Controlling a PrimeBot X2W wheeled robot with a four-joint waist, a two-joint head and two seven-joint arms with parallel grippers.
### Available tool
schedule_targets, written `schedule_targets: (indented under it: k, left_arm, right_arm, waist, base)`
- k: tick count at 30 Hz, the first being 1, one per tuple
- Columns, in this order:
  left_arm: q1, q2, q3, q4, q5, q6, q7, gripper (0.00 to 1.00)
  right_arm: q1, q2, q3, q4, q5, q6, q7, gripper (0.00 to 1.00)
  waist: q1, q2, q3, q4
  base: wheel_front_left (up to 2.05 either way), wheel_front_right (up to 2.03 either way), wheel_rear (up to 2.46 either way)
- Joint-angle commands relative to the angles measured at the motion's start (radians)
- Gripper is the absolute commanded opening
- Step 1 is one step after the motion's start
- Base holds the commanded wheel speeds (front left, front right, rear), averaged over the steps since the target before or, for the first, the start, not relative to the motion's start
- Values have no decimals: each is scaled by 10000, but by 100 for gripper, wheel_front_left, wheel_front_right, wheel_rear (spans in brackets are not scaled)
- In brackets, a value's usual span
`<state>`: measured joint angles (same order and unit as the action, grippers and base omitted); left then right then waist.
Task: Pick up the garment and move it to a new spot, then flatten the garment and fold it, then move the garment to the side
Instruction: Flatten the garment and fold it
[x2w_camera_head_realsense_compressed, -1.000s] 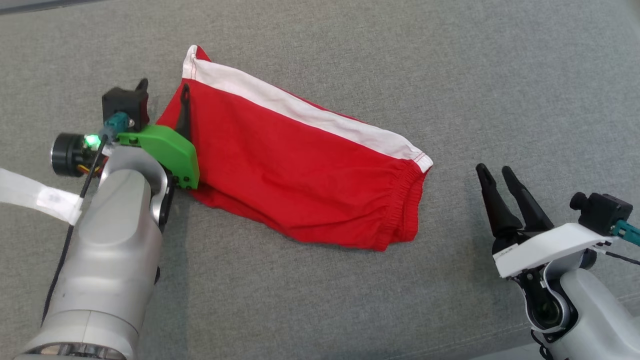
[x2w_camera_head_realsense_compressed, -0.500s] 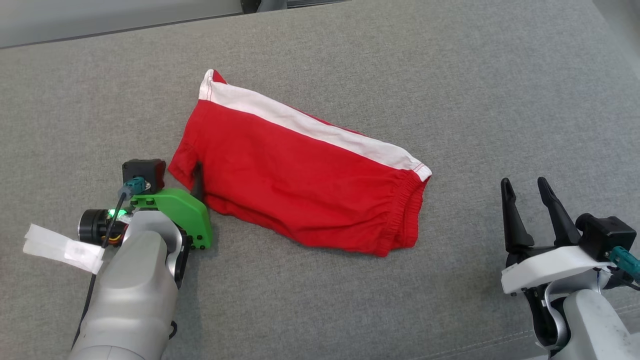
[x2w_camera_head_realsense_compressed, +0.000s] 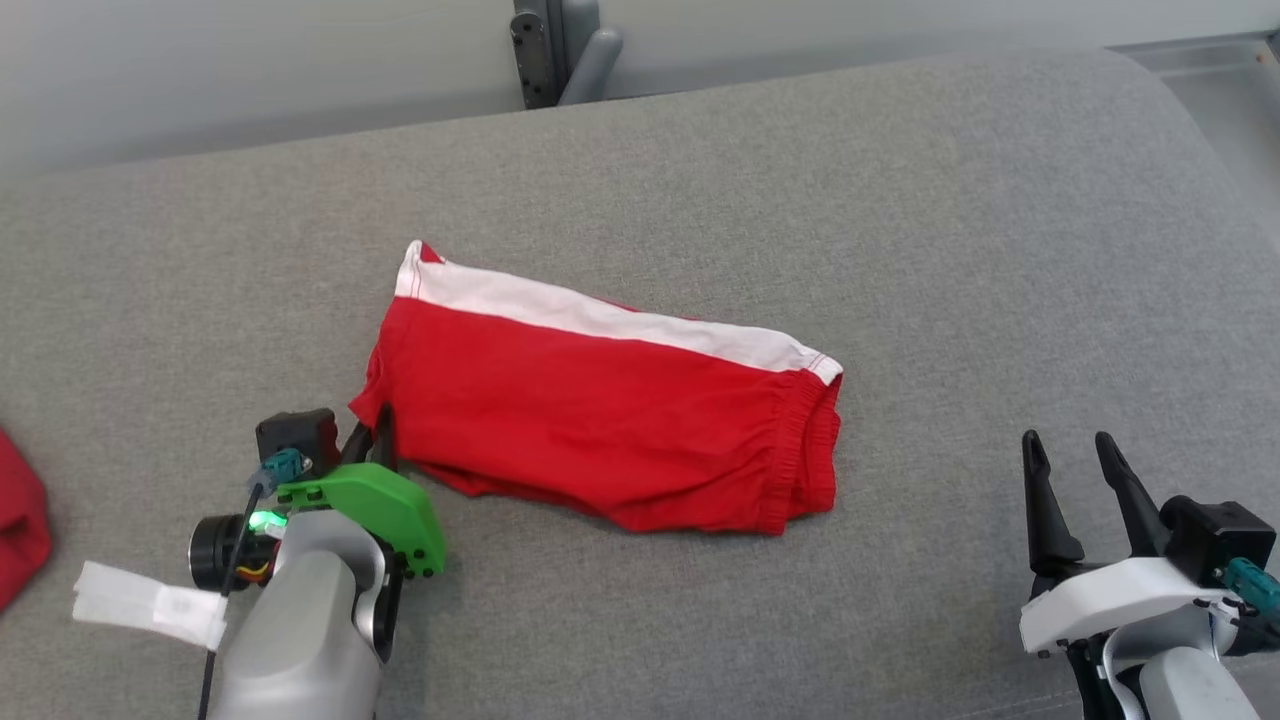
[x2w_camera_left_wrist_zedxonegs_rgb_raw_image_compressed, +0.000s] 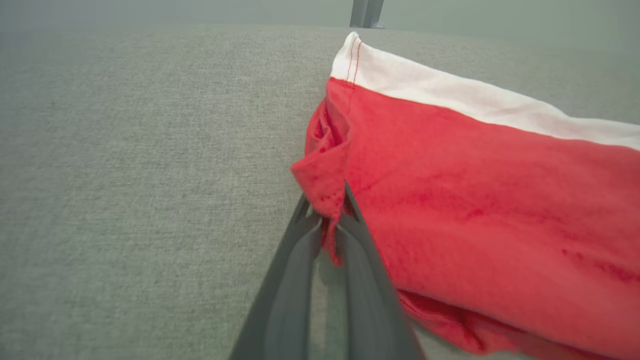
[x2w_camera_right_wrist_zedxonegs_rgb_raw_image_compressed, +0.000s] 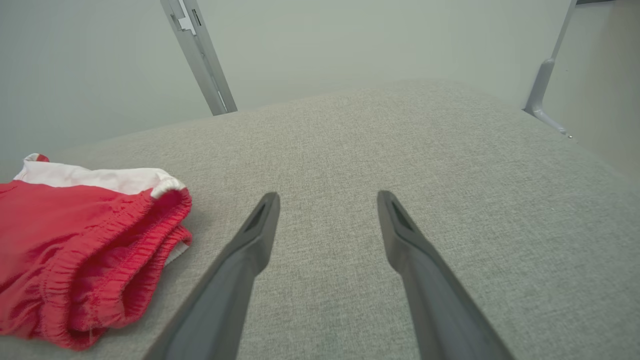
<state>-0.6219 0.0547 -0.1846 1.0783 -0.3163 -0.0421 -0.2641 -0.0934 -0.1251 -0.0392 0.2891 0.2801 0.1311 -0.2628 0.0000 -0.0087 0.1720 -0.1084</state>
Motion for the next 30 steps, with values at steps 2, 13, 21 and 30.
schedule_targets:
  k: [2,13,21,30]
  left_arm:
    - [662,13,97,-324,-120,109,-1,0]
    - [3110,-25,-311,-2074,-871,600,-1,0]
    - [3944,-20,-209,-3606,-101,1159,-1,100]
    - [4996,124,389,-5553,1189,1284,-1,100]
  right_arm:
    - [275,14,-70,18,-216,-7,-28,100]
    - [768,193,-157,116,-347,-7,-28,100]
    - [641,282,-24,16,-438,-7,-28,100]
    - [70,576,523,-113,-177,-7,-28,100]
  waist:
    - [0,87,-846,662]
    - [0,87,-1552,1190]
    - [0,87,-1606,1382]
    - [0,87,-1494,1956]
  base:
    - [0,0,0]
    - [0,0,0]
    - [0,0,0]
    - [0,0,0]
